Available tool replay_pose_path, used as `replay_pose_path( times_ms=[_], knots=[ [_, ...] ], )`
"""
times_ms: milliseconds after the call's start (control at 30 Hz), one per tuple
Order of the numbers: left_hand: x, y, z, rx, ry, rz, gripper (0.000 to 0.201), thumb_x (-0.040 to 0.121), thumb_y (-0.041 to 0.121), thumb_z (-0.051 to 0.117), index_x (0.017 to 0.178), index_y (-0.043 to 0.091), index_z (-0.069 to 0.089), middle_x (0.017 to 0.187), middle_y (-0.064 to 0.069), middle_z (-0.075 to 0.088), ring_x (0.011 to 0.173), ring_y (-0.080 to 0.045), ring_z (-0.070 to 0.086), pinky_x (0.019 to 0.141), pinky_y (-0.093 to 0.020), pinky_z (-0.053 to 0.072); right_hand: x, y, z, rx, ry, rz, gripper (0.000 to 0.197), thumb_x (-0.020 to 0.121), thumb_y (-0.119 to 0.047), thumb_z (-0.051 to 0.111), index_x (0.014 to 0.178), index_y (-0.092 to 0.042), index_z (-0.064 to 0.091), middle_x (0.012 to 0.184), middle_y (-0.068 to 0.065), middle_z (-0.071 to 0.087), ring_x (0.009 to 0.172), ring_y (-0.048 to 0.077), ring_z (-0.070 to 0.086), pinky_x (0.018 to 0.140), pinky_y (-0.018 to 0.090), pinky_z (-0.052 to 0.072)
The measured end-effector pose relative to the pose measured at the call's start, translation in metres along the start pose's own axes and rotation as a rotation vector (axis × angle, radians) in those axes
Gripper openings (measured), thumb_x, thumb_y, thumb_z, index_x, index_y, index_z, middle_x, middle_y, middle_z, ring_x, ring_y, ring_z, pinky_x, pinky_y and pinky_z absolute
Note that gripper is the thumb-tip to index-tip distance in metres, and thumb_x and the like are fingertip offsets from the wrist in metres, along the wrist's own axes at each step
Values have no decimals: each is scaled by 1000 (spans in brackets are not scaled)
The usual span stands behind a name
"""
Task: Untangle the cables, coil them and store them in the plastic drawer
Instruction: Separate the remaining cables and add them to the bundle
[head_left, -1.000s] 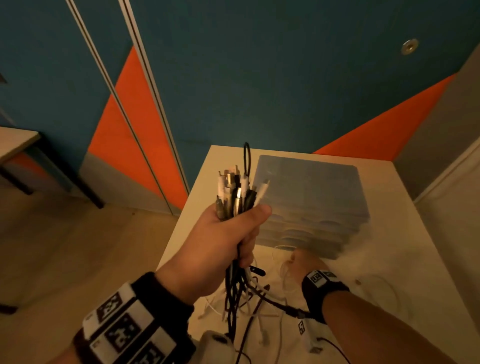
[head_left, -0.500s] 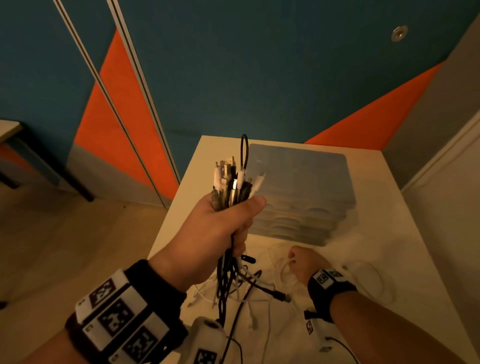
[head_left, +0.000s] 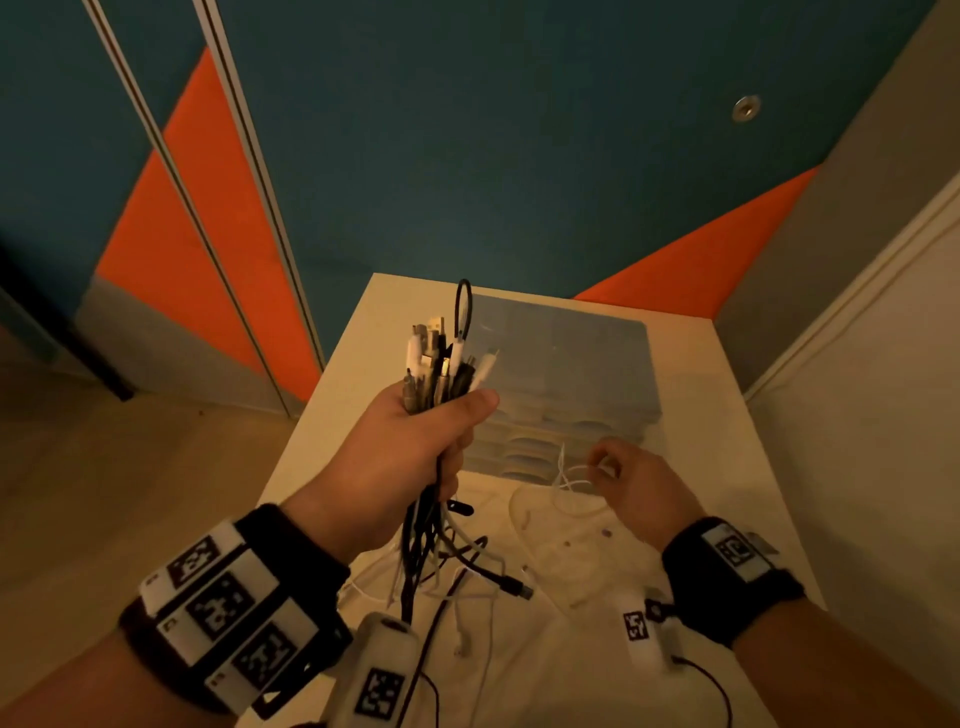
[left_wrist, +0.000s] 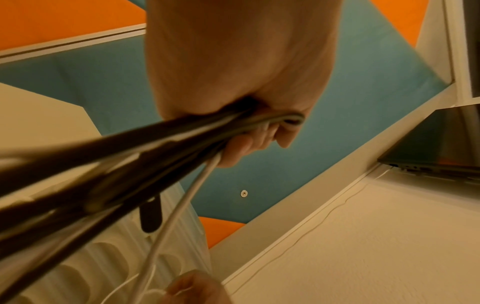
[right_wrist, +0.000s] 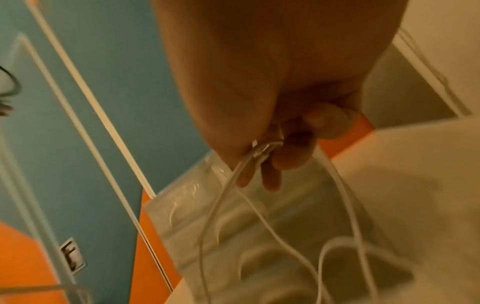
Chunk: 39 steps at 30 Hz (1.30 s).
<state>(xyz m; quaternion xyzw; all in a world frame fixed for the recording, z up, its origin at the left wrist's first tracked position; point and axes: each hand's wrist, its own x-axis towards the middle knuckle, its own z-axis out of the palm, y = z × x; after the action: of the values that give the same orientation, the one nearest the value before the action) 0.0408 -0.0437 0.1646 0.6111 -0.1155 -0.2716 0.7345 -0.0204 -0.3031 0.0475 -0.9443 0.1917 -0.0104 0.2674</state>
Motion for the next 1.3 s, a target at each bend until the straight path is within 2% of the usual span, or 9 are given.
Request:
replay_pose_path(
  times_ms=[200,300,400,500,667,833,967,1100,1300],
  knots=[
    [7,-3,18,77,-48,34,38,92,22,66,60,18,45,54,-4,36,43,-18,31,45,-28,31,-15,-7,-76,-185,4,-115,7,84,-28,68,90,-32,69,95,-11,68,88,7,62,79,25,49],
    [8,-1,28,102,-94,68,43,93,23,66,56,18,44,53,-7,35,43,-21,31,47,-29,32,-21,-5,-102,143,171,-116,20,81,-20,73,80,-38,66,78,-9,62,70,5,57,67,16,44],
    [8,1,39,94,-126,72,43,93,23,66,57,18,44,52,-6,35,43,-20,31,47,-30,32,-33,-11,-119,502,297,-109,21,81,-11,74,82,-31,67,78,8,64,68,26,57,66,37,48],
    [9,1,51,111,-147,102,41,92,23,68,58,19,46,51,-6,37,43,-21,35,48,-31,35,-46,-27,-126,696,280,-159,18,79,-4,73,79,-23,72,71,0,65,69,15,57,67,25,48],
    [8,1,74,115,-136,134,36,90,23,70,63,15,47,52,-6,40,45,-18,40,49,-30,39,-56,-54,-128,1013,132,-226,19,79,-14,66,97,-15,73,88,9,73,85,20,67,79,29,57],
    [8,-1,93,111,-110,218,20,89,16,69,72,15,58,50,9,51,47,-7,49,52,-22,42,-63,-75,-116,768,-19,-290,40,97,-5,47,128,-30,51,98,14,61,78,8,62,74,21,51],
    [6,-3,100,50,-102,239,17,88,1,67,78,13,63,55,11,61,49,-2,56,50,-14,43,-65,-82,-110,785,-72,-322,61,97,7,42,140,-36,38,127,5,57,110,8,59,87,20,49],
    [7,-6,101,2,-40,262,14,86,7,71,96,-1,67,74,-4,71,61,-9,64,53,-16,46,-69,-87,-107,877,34,-355,73,92,12,47,136,-44,34,92,-4,66,85,10,66,79,24,53],
    [5,-3,109,17,25,272,8,90,7,65,85,1,66,57,4,64,51,-7,60,50,-17,46,-69,-92,-106,940,133,-316,52,88,7,59,118,-34,45,78,8,68,66,21,66,67,33,55]
  ],
)
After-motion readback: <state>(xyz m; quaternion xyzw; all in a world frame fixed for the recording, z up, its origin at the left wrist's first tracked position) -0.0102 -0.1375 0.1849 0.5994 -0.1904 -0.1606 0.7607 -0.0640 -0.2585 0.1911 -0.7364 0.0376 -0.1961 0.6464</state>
